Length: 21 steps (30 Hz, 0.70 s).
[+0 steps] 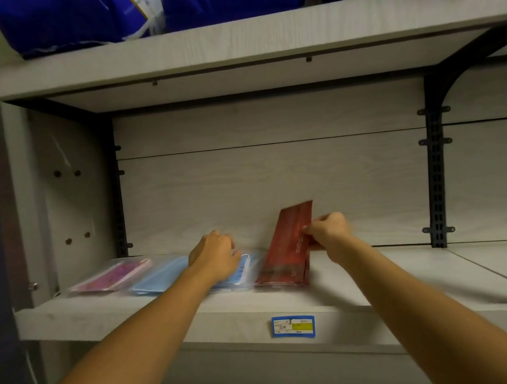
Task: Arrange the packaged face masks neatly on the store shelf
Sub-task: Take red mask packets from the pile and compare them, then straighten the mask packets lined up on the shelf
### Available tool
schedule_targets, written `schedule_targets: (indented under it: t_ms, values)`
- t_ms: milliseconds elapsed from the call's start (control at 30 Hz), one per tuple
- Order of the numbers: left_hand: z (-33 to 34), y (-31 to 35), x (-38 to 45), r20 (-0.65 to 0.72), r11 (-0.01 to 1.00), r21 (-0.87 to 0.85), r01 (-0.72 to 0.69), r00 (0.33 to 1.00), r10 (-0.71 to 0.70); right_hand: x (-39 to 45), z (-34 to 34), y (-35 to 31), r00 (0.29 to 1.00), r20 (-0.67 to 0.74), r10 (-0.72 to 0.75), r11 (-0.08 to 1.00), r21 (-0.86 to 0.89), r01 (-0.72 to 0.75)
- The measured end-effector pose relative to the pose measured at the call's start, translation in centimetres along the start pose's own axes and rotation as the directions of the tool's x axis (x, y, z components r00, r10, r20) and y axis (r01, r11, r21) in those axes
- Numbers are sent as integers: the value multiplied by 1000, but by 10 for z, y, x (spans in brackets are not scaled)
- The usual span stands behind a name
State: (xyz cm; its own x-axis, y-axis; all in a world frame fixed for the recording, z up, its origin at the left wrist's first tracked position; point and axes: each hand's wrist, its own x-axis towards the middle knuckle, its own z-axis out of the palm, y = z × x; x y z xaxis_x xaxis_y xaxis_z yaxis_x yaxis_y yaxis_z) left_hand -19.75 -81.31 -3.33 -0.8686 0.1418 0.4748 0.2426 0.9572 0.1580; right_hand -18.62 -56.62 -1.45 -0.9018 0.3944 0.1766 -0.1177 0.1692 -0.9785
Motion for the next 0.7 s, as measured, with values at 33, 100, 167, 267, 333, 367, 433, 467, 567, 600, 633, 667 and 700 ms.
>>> schedule_targets:
  t_ms: [33,100,167,267,333,367,433,467,567,600,633,667,700]
  values:
    - [1,-5,-2,5,1000,16,-13,1000,13,1,5,5,1000,4,15,999,-41,-15]
    - [2,-13,-7,20,998,41,-38,999,37,2,12,15,1000,-1,-1,978,-211,0]
    - [1,-20,-12,22,997,47,-53,998,52,1,15,22,999,1,-48,905,-422,44]
    - [-1,-28,-16,34,996,45,-72,997,70,-1,17,28,997,30,-75,784,-616,78]
    - [-2,-32,-18,49,995,52,-85,995,83,-4,17,29,995,55,-80,709,-698,96]
    - [-3,-34,-18,53,994,58,-92,995,89,-4,17,30,994,69,-86,675,-729,109]
    - [-5,-34,-17,57,993,63,-98,994,95,-7,14,28,991,87,-102,625,-769,132]
    - [-6,-33,-16,59,993,56,-100,994,97,-9,12,27,989,93,-119,603,-784,146]
    - [-9,-25,-12,54,994,10,-111,992,110,-19,-4,21,976,139,-167,471,-858,203]
    - [-9,-21,-11,54,993,-4,-120,991,120,-22,-11,19,972,156,-178,425,-878,219]
    - [-8,-16,-11,55,991,-13,-134,989,134,-26,-17,19,968,169,-188,375,-898,230]
    - [-6,-9,-12,65,988,-23,-154,986,156,-31,-27,18,967,175,-187,326,-917,230]
    - [-2,-3,-13,72,985,-30,-171,982,173,-36,-33,18,965,184,-188,292,-927,234]
